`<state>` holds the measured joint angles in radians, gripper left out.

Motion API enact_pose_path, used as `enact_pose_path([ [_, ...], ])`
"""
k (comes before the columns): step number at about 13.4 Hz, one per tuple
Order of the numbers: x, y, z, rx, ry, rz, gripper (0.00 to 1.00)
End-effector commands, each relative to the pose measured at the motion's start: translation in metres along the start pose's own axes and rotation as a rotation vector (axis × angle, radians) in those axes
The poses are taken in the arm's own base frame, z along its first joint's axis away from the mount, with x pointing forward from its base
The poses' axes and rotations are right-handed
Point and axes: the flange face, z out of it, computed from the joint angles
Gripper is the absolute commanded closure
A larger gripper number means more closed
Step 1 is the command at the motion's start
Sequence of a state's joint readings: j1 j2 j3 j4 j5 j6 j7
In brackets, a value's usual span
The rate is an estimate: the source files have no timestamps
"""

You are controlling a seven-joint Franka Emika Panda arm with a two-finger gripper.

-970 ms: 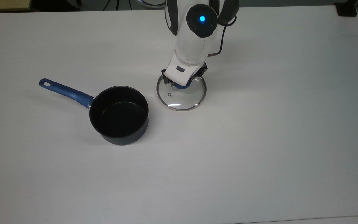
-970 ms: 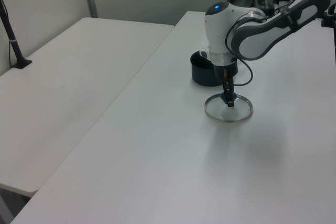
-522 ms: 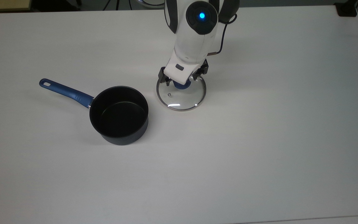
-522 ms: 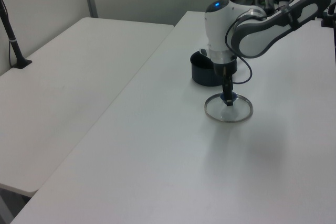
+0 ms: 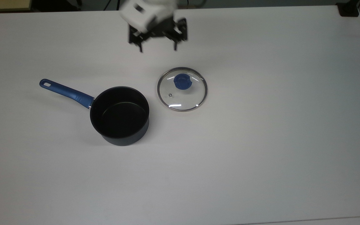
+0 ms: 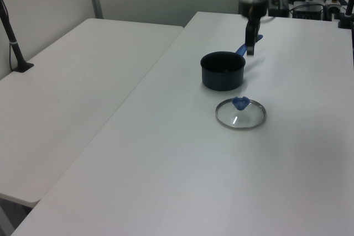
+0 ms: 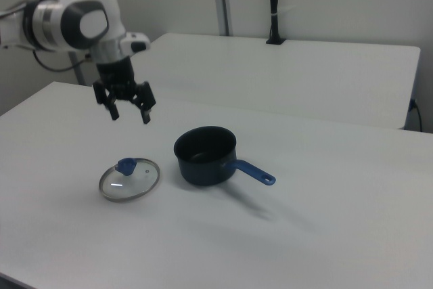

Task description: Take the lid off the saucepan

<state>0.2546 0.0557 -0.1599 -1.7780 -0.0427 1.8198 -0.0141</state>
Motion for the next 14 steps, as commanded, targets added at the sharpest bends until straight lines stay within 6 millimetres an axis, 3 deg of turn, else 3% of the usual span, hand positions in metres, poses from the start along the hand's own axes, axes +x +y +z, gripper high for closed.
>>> enact_pose_path([
  [1, -0.03, 0.038, -0.057, 0.023, 0.029, 0.083, 0.0],
  [7, -0.028, 0.068, -0.079, 0.04, 0.071, 0.148, 0.0],
  [14, -0.026, 0.066, -0.079, 0.034, 0.071, 0.143, 0.0],
])
